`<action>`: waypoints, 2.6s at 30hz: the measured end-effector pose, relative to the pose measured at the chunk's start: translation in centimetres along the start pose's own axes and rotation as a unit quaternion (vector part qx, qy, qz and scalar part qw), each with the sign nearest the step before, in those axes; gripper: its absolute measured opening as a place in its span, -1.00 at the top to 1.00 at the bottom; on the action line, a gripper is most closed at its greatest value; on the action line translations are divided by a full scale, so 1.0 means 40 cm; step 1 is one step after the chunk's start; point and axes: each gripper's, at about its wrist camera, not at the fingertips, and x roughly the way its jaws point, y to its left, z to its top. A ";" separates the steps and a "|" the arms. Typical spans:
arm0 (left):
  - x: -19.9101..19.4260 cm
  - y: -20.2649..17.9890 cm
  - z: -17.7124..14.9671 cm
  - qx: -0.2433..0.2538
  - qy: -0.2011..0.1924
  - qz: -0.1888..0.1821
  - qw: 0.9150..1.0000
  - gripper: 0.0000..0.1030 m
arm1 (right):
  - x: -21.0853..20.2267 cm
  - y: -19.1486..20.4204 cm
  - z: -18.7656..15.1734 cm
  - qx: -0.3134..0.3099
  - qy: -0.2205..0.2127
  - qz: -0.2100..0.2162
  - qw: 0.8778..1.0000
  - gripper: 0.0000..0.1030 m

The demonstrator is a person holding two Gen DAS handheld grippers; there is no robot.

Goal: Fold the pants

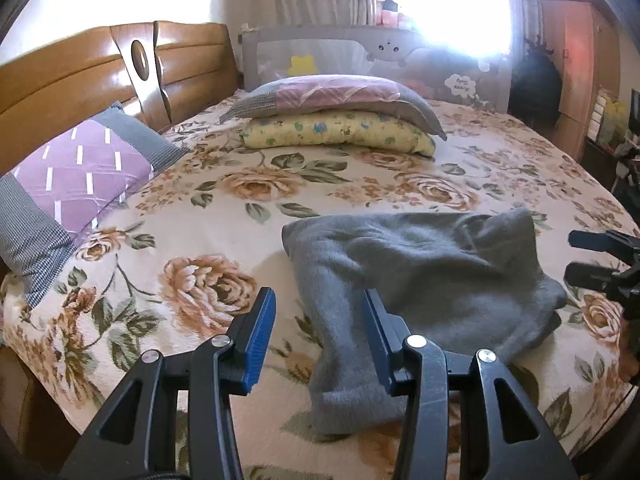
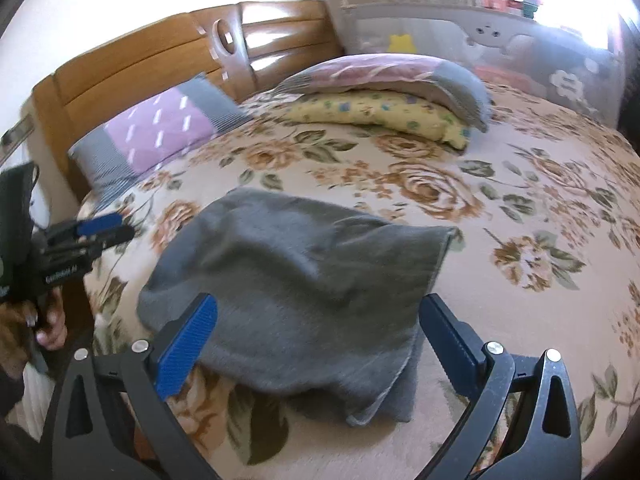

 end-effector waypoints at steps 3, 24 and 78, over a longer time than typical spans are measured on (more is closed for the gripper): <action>-0.010 -0.005 -0.006 0.008 -0.003 0.002 1.000 0.08 | 0.011 0.011 -0.010 -0.021 0.022 -0.002 1.000 -0.96; -0.061 -0.034 -0.059 0.024 -0.010 -0.009 1.000 -0.27 | 0.004 0.078 -0.049 -0.109 0.051 -0.001 0.993 -0.96; -0.022 -0.056 -0.072 -0.002 0.028 -0.026 0.999 -0.57 | 0.022 0.073 -0.060 -0.099 0.060 0.006 0.993 -0.96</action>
